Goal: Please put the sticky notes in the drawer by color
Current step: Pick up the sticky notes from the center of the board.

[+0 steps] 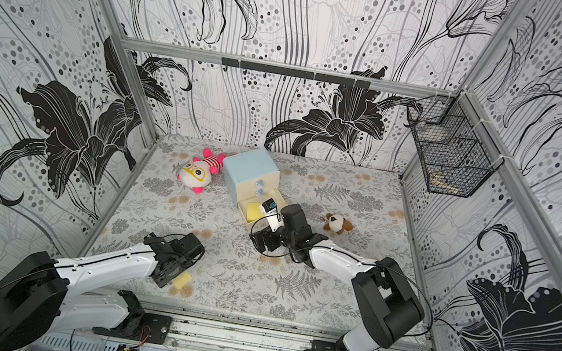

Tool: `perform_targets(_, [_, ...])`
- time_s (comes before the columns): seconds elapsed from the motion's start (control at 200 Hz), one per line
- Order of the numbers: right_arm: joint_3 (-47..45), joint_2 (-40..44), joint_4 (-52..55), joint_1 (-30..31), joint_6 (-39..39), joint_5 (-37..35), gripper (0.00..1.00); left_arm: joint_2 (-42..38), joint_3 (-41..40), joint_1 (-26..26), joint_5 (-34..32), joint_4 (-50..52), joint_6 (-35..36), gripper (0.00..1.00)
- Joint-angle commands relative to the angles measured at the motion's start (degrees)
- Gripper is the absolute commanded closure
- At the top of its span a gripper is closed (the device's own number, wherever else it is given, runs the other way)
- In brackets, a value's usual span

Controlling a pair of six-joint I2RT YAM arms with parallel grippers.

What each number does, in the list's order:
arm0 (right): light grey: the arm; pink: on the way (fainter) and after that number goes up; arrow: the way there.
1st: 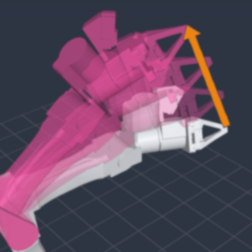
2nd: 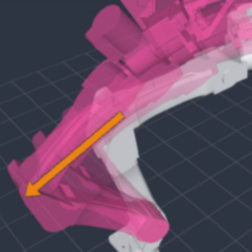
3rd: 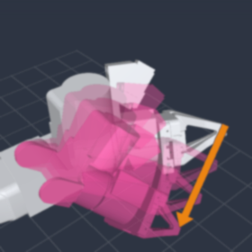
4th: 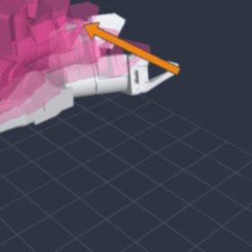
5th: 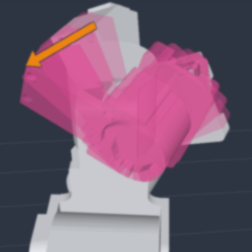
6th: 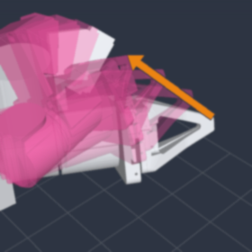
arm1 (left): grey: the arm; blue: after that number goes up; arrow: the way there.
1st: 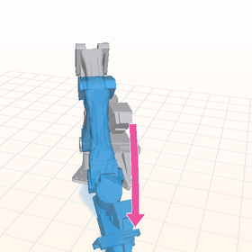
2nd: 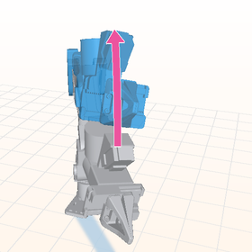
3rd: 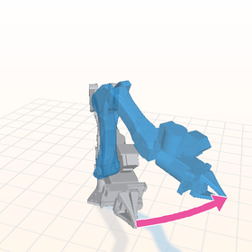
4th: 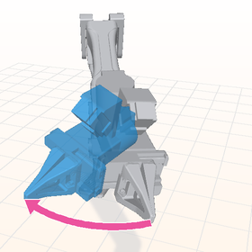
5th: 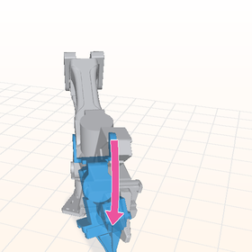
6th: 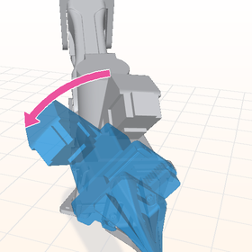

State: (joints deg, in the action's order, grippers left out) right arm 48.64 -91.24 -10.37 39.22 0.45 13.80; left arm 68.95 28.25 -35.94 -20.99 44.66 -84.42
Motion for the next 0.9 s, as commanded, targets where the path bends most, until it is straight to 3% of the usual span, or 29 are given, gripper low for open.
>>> perform_targets(0.0, [1.28,-0.35,0.11,0.33,0.45,-0.96,0.01,1.18,0.22,0.52,0.96,0.07,-0.41,0.32])
perform_targets(0.896, [0.14,0.36,-0.07,0.35,0.27,-1.76,0.01,4.53,2.03,0.96,3.32,-2.47,1.28,0.45])
